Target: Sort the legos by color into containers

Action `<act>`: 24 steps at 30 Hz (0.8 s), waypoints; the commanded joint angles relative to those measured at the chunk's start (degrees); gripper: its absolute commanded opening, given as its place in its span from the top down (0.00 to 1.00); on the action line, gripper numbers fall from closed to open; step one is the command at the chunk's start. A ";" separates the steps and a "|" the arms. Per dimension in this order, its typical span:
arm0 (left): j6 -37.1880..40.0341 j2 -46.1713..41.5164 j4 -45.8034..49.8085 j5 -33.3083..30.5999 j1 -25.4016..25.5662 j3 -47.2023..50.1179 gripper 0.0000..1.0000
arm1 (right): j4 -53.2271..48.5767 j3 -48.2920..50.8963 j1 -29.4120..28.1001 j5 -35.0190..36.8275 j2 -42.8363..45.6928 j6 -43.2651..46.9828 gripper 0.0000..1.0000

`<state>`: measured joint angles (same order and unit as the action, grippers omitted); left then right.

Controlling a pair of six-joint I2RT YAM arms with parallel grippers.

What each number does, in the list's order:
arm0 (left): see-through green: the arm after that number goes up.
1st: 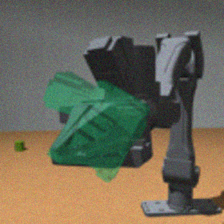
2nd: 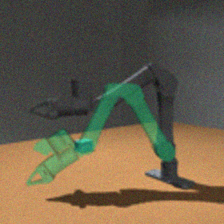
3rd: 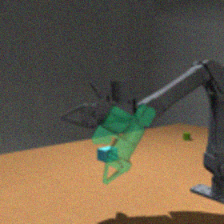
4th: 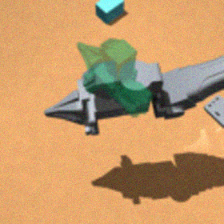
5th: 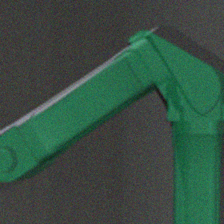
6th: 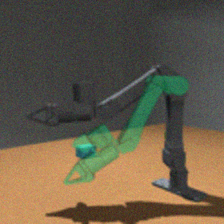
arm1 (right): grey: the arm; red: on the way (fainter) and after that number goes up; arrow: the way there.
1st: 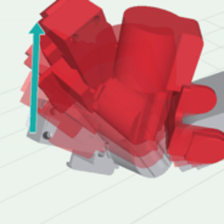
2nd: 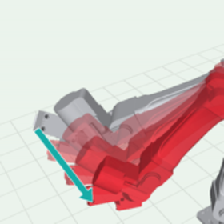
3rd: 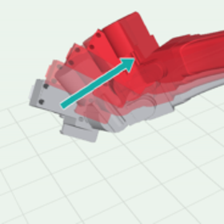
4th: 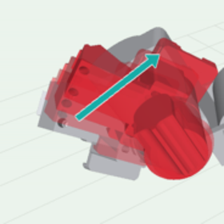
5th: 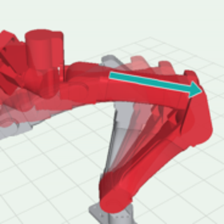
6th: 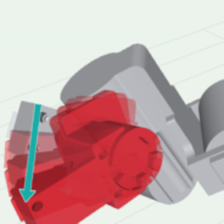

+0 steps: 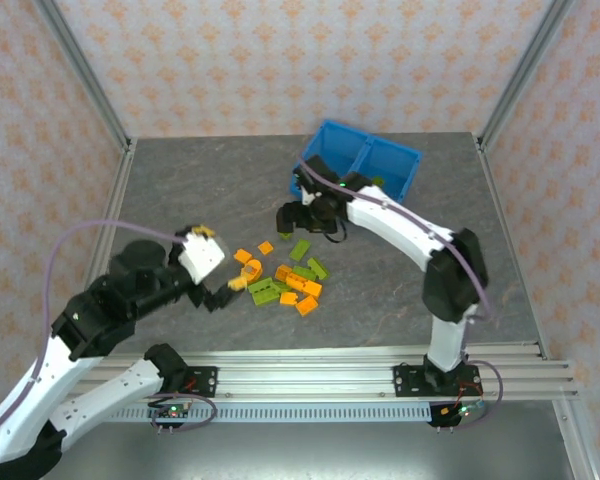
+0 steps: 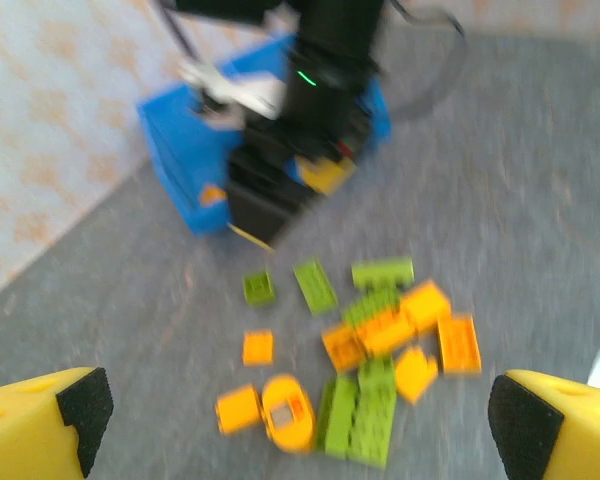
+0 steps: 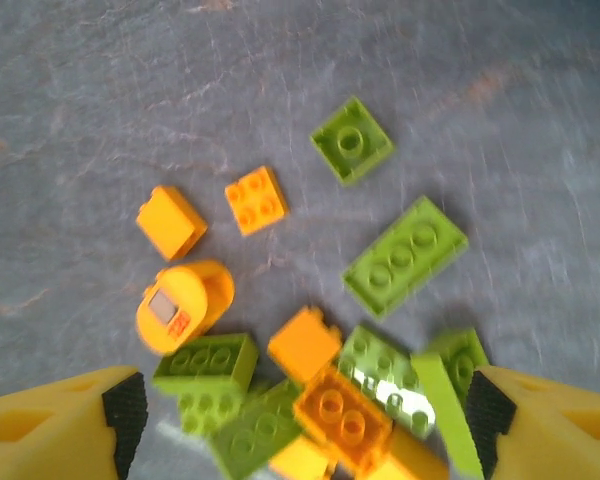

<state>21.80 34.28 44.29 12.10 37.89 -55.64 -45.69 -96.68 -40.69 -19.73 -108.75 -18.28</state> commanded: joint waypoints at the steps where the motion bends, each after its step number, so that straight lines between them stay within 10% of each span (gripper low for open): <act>1: 6.91 -6.55 3.05 2.82 0.00 7.47 0.00 | -3.71 -8.43 -1.40 7.64 -8.51 8.07 0.13; 11: 6.09 -12.59 -4.67 3.82 -0.10 19.73 0.00 | -12.14 -26.50 -1.68 12.99 -28.45 14.60 0.13; 24: 6.15 -10.63 -7.95 8.32 -2.64 20.57 0.00 | -13.54 -29.19 -1.69 11.04 -32.77 15.34 0.56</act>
<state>27.14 24.12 38.79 18.48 35.83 -35.88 -57.30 -124.70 -42.24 -9.65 -141.18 -3.75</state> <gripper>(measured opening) 0.996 0.443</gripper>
